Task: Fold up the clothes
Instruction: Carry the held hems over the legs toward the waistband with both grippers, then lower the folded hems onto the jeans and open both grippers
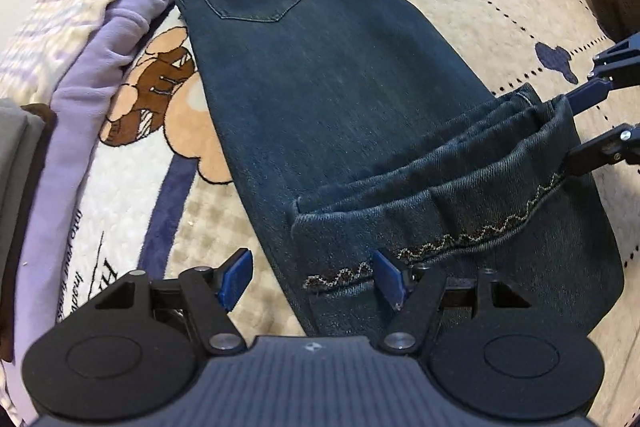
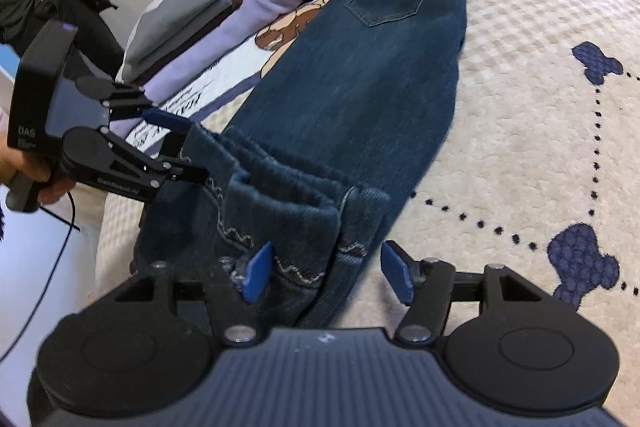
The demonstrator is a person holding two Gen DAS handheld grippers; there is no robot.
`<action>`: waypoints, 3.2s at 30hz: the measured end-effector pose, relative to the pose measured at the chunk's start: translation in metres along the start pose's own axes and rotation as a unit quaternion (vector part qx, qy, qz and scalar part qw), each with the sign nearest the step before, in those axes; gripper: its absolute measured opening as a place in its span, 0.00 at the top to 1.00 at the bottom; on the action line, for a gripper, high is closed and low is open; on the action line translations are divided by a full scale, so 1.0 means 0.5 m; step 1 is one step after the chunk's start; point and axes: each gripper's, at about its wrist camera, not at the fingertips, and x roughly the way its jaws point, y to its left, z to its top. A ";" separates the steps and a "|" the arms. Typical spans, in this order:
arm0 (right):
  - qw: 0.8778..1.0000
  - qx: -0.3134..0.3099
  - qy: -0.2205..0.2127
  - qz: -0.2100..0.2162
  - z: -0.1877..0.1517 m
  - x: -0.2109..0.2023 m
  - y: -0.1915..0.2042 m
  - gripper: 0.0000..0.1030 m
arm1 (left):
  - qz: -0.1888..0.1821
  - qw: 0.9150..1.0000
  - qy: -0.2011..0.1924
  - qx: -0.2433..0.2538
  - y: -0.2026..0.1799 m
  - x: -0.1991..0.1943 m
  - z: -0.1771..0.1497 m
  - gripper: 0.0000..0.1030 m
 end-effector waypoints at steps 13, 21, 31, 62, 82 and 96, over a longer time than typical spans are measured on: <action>1.000 0.007 0.004 -0.010 0.003 0.032 0.009 0.38 | -0.013 1.000 -0.006 0.004 -0.007 0.023 -0.003 0.34; 0.999 -0.009 -0.006 -0.031 -0.001 0.043 0.025 0.39 | -0.043 0.999 -0.027 -0.015 0.020 0.016 -0.033 0.34; 0.999 -0.001 -0.033 -0.015 -0.011 0.039 0.006 0.41 | -0.075 0.995 -0.068 -0.024 0.041 0.012 -0.041 0.34; 0.996 -0.019 -0.083 -0.024 -0.032 0.031 0.020 0.67 | -0.153 0.976 -0.133 -0.081 0.054 0.043 -0.052 0.77; 0.986 -0.068 -0.155 -0.010 0.011 -0.016 0.040 0.72 | -0.136 0.970 -0.169 -0.113 0.095 -0.002 -0.018 0.78; 0.982 -0.055 -0.176 -0.035 0.115 0.042 -0.019 0.72 | -0.099 0.966 -0.184 -0.150 0.140 0.036 0.079 0.76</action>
